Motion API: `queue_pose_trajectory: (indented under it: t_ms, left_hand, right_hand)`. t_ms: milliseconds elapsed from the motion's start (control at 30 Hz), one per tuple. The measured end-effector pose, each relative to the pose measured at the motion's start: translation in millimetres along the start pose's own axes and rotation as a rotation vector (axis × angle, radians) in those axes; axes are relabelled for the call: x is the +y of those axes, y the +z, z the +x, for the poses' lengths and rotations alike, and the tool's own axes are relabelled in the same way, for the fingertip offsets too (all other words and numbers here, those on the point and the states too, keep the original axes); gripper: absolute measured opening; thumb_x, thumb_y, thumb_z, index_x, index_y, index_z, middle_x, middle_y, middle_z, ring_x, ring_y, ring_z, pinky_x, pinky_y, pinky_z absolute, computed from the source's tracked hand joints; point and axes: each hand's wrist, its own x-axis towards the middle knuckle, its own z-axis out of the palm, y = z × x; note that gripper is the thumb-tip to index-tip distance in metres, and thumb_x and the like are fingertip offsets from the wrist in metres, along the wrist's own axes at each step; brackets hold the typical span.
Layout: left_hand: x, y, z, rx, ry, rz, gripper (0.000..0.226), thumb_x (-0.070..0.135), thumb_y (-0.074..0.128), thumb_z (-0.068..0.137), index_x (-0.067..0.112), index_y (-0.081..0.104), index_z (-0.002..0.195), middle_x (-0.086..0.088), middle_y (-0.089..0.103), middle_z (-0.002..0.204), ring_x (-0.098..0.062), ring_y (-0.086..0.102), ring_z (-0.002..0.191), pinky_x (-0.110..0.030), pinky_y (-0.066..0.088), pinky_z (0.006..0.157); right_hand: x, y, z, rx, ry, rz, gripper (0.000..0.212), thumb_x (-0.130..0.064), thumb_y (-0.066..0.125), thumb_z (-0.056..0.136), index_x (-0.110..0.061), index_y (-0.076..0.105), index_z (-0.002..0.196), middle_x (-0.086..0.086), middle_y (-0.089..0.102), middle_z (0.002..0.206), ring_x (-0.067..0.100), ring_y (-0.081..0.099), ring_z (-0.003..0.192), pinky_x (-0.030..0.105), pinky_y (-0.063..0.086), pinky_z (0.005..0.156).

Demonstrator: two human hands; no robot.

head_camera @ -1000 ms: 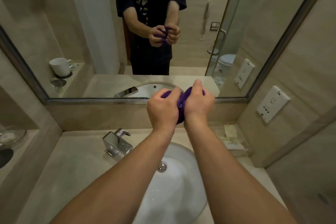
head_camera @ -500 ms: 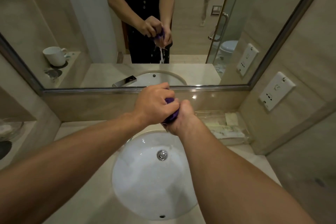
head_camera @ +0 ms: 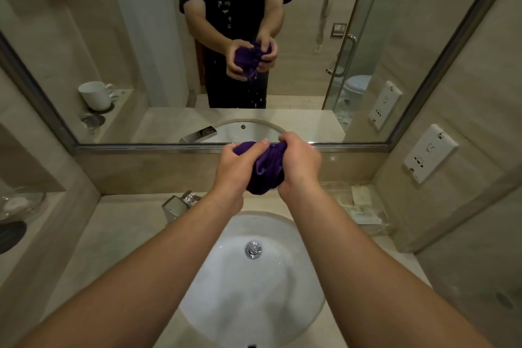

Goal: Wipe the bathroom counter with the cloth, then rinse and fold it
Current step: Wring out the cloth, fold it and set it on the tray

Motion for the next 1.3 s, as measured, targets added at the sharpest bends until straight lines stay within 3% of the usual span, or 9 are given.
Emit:
queue_pose_trajectory:
  t_ms: [100,200,300,400,500,600,767,967,1300]
  left_hand:
    - [7.6,-12.6,-6.6,-0.223,-0.285,-0.084,0.041,0.05,0.072,0.08,0.018,0.072,0.105,-0.008,0.074,0.107,-0.033,0.068,0.103,-0.049,0.052,0.09]
    - [12.5,-28.7,-4.2,-0.476,-0.528,-0.317,0.079,0.074,0.056,0.079,0.012,0.062,0.128,-0.022,0.064,0.127,-0.049,0.062,0.113,-0.068,0.045,0.095]
    - [18.5,-10.5,-9.7,-0.441,-0.584,-0.47,0.08,0.077,0.049,0.082,0.011,0.064,0.125,-0.024,0.068,0.118,-0.052,0.066,0.102,-0.072,0.042,0.089]
    - [20.1,25.0,-14.7,-0.271,-0.574,-0.676,0.05,0.06,0.063,0.084,0.017,0.073,0.106,-0.012,0.076,0.093,-0.035,0.073,0.078,-0.049,0.055,0.081]
    - [13.0,44.3,-5.4,0.007,-0.291,-0.684,0.029,0.042,0.075,0.081,0.016,0.076,0.094,-0.006,0.075,0.086,-0.027,0.072,0.074,-0.043,0.06,0.072]
    - [-4.9,42.6,2.1,0.286,0.357,0.017,0.035,0.047,0.069,0.082,0.018,0.064,0.062,0.0,0.067,0.065,-0.023,0.065,0.062,-0.04,0.057,0.064]
    - [-19.6,9.2,17.2,0.081,1.01,0.783,0.029,0.033,0.064,0.079,0.019,0.049,0.059,0.005,0.047,0.06,-0.018,0.045,0.055,-0.033,0.037,0.05]
    - [10.6,-4.9,20.5,-0.153,1.253,0.915,0.025,0.026,0.058,0.078,0.026,0.038,0.062,0.01,0.039,0.06,-0.015,0.037,0.052,-0.027,0.032,0.048]
    - [-0.4,-18.4,33.5,0.074,0.989,0.697,0.03,0.029,0.065,0.084,0.015,0.048,0.064,0.003,0.05,0.061,-0.017,0.047,0.058,-0.034,0.04,0.054]
  right_hand:
    - [-10.8,-6.2,2.7,0.037,-0.227,-0.105,0.019,-0.014,0.058,0.09,-0.025,0.072,0.085,0.001,0.071,0.087,0.022,0.066,0.078,0.033,0.059,0.067]
    - [-25.1,-16.2,-0.4,-0.07,-0.535,-0.356,0.028,-0.01,0.053,0.092,-0.029,0.073,0.089,-0.005,0.071,0.091,0.012,0.065,0.077,0.028,0.057,0.069]
    - [-29.5,-14.2,-9.2,-0.277,-0.797,-0.56,0.026,-0.007,0.055,0.087,-0.025,0.075,0.087,-0.013,0.07,0.082,0.0,0.064,0.076,0.014,0.05,0.069]
    - [-21.2,-3.9,-13.9,-0.279,-0.889,-0.526,0.019,-0.017,0.059,0.089,-0.024,0.076,0.083,-0.01,0.072,0.078,0.002,0.065,0.076,0.014,0.05,0.07]
    - [-12.8,-6.8,-8.9,-0.052,-0.587,-0.187,0.026,-0.032,0.057,0.098,-0.023,0.073,0.08,-0.003,0.067,0.072,0.013,0.064,0.068,0.026,0.055,0.063]
    - [0.0,-14.3,-1.9,0.069,-0.016,0.168,0.014,-0.024,0.058,0.092,-0.019,0.071,0.091,0.006,0.069,0.088,0.026,0.069,0.076,0.039,0.062,0.068]
    - [8.9,-21.9,5.1,-0.081,0.43,0.135,0.027,-0.019,0.043,0.094,-0.011,0.069,0.092,0.006,0.069,0.065,0.026,0.069,0.057,0.032,0.058,0.047]
    - [-6.7,-9.9,21.1,-0.278,0.535,-0.192,0.034,-0.02,0.044,0.093,-0.002,0.072,0.1,0.014,0.072,0.086,0.032,0.074,0.08,0.045,0.061,0.081]
    - [-22.3,4.9,14.8,-0.339,0.306,-0.157,0.024,-0.009,0.048,0.098,-0.003,0.068,0.11,0.016,0.072,0.086,0.031,0.072,0.074,0.043,0.063,0.066]
